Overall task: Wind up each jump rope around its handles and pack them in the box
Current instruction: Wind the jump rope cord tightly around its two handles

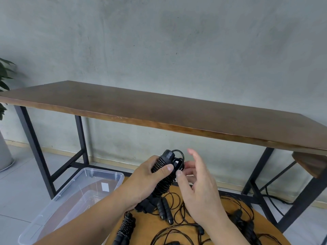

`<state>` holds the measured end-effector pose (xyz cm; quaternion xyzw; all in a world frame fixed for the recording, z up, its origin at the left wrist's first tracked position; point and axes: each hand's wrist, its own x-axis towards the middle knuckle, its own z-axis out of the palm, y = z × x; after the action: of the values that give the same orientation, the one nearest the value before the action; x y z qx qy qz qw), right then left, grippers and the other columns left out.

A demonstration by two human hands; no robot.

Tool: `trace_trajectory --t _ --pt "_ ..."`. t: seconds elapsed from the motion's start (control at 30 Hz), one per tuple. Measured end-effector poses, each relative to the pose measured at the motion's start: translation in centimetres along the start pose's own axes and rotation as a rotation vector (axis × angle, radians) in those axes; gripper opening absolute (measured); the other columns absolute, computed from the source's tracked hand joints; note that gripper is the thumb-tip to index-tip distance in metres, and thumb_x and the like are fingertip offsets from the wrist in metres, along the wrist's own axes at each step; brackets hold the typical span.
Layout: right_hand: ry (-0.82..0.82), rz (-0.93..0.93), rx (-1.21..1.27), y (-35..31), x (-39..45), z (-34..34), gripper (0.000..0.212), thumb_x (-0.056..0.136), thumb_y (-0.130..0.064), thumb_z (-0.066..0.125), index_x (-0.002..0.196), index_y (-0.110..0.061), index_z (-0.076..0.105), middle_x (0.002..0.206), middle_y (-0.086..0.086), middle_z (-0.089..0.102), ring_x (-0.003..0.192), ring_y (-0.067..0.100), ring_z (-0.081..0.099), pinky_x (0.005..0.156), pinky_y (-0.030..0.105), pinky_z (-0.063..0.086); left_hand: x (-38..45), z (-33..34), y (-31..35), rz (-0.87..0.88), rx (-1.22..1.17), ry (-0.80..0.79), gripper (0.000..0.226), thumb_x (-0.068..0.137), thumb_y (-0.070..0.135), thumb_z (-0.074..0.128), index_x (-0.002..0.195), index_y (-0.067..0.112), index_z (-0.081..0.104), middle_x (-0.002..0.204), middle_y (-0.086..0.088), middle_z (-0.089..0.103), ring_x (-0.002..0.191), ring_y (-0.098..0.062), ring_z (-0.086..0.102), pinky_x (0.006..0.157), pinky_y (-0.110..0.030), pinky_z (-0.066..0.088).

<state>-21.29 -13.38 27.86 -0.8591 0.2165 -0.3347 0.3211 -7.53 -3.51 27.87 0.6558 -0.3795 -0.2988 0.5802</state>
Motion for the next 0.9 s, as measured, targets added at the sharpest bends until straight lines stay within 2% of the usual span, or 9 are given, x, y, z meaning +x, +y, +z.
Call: trace_trajectory --t 0.1,0.23,0.3,0.37,0.47,0.63,0.73,0.8,0.9 --pt "0.060 -0.158 -0.179 0.4 0.0 -0.1 0.030 0.099 -0.043 0.045 0.128 -0.043 0.042 0.106 -0.026 0.052 0.096 -0.014 0.052 0.072 0.001 0.044 0.0 0.1 -0.3 0.019 0.090 -0.012 0.027 0.091 0.046 0.063 0.109 0.027 0.060 0.097 -0.007 0.070 0.085 -0.018 0.071 0.077 -0.035 0.059" --pt "0.086 -0.211 -0.349 0.8 0.4 0.0 0.026 0.098 -0.027 0.056 0.122 -0.029 0.063 0.097 -0.015 0.063 0.083 -0.002 0.057 0.065 0.001 0.040 -0.3 0.3 -0.7 0.030 0.204 -0.025 0.028 0.090 0.051 0.062 0.110 0.032 0.057 0.098 -0.007 0.070 0.088 -0.021 0.070 0.080 -0.041 0.059" --pt "0.118 -0.231 -0.398 0.8 0.6 0.1 0.019 0.092 -0.022 0.065 0.111 -0.024 0.072 0.086 -0.010 0.068 0.074 0.004 0.061 0.063 0.007 0.045 -0.3 0.3 -0.7 0.037 0.224 -0.025 0.029 0.090 0.052 0.061 0.111 0.032 0.056 0.098 -0.005 0.069 0.088 -0.019 0.070 0.080 -0.038 0.059" --pt "0.159 -0.258 -0.461 0.6 0.7 -0.2 0.014 0.088 -0.022 0.070 0.101 -0.024 0.075 0.086 -0.008 0.069 0.065 0.007 0.062 0.055 0.016 0.051 -0.2 0.3 -0.6 0.041 0.248 -0.021 0.030 0.091 0.052 0.060 0.111 0.031 0.056 0.098 -0.004 0.069 0.088 -0.018 0.069 0.079 -0.033 0.058" --pt "0.205 -0.355 -0.521 0.4 0.9 -0.8 0.008 0.086 -0.025 0.070 0.092 -0.020 0.074 0.092 -0.005 0.059 0.059 0.008 0.054 0.044 0.020 0.047 -0.1 0.0 -0.5 0.030 0.295 -0.012 0.029 0.091 0.053 0.058 0.110 0.031 0.054 0.096 -0.004 0.068 0.087 -0.017 0.068 0.075 -0.030 0.055" --pt "0.146 -0.559 -0.428 -0.5 1.6 -1.1 0.016 0.093 -0.023 0.056 0.091 -0.011 0.067 0.089 -0.003 0.055 0.063 0.011 0.059 0.050 0.017 0.053 0.3 -0.5 0.5 0.103 0.513 -0.003 0.030 0.091 0.054 0.058 0.112 0.034 0.047 0.086 0.006 0.062 0.073 -0.005 0.058 0.060 -0.016 0.044" --pt "0.065 -0.416 -0.338 -0.3 2.6 -1.1 0.025 0.095 -0.030 0.050 0.098 -0.015 0.069 0.099 -0.011 0.049 0.078 0.007 0.059 0.063 0.009 0.051 0.4 -0.6 0.6 0.123 0.552 0.029 0.036 0.091 0.055 0.058 0.117 0.035 0.045 0.088 0.008 0.062 0.078 -0.007 0.060 0.064 -0.021 0.047" --pt "0.039 -0.261 -0.208 0.1 3.1 -1.2 0.020 0.096 -0.033 0.054 0.101 -0.022 0.070 0.101 -0.018 0.045 0.093 0.000 0.055 0.071 0.004 0.046 0.4 -0.7 0.5 0.111 0.472 0.084 0.038 0.090 0.054 0.060 0.120 0.036 0.046 0.089 0.010 0.062 0.080 -0.005 0.060 0.064 -0.018 0.047" --pt "-0.002 -0.131 0.021 0.5 2.7 -1.3 0.009 0.093 -0.027 0.063 0.098 -0.034 0.066 0.103 -0.024 0.047 0.099 -0.004 0.055 0.075 0.010 0.049 0.3 -0.7 0.2 0.110 0.369 0.177 0.045 0.088 0.053 0.063 0.125 0.034 0.048 0.094 0.014 0.063 0.086 -0.002 0.060 0.069 -0.016 0.046"
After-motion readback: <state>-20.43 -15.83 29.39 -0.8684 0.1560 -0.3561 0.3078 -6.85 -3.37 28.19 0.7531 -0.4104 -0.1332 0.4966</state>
